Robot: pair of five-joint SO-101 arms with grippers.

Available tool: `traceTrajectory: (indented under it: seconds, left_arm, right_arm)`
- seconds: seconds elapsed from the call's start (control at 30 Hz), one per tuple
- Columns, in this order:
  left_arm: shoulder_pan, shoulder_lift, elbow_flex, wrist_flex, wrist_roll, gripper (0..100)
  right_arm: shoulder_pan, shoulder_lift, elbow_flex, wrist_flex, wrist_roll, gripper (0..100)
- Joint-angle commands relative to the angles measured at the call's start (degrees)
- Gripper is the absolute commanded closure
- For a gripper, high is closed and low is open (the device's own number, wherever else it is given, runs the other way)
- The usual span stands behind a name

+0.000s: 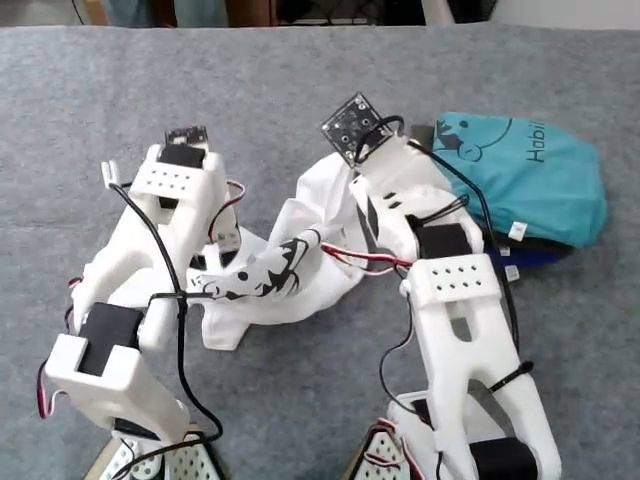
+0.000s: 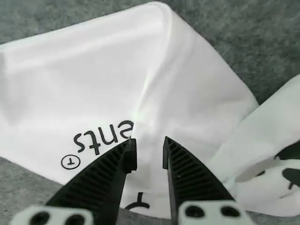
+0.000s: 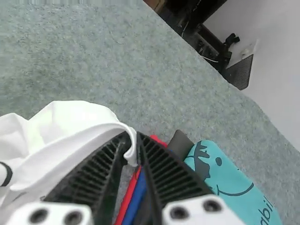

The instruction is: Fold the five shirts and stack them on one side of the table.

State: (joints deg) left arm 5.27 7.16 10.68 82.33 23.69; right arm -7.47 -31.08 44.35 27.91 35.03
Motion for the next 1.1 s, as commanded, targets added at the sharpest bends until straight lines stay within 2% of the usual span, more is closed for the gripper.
traceTrajectory:
  seconds: [0.0,0.1,0.27,0.63,0.77,0.9,1.07]
  left_arm:
    - [-1.01,-3.25,0.31,-1.14,1.32,86]
    - [-1.10,-2.90,0.66,-0.97,3.16,81]
    - [-1.01,-3.25,0.31,1.58,2.37,80]
    - [-0.66,-3.52,1.89,6.42,-5.45,81]
    - [2.59,-8.44,9.36,3.43,-10.20,81]
    - [5.76,-19.87,19.56,-2.81,-14.24,80]
    - [6.29,-29.27,30.20,-8.53,-18.90,80]
  right_arm:
    - [0.79,0.04,-3.56,-1.05,0.35,98.5]
    - [0.79,0.04,-3.56,-1.05,0.35,98.5]
    - [0.79,0.04,-3.47,-1.05,0.35,98.5]
    - [0.79,0.04,-3.47,-1.05,0.35,98.5]
    - [0.79,0.13,-3.47,-1.05,0.35,98.5]
    - [0.79,0.13,-3.38,-1.05,0.35,98.5]
    - [0.79,0.13,-3.38,-1.05,0.44,98.5]
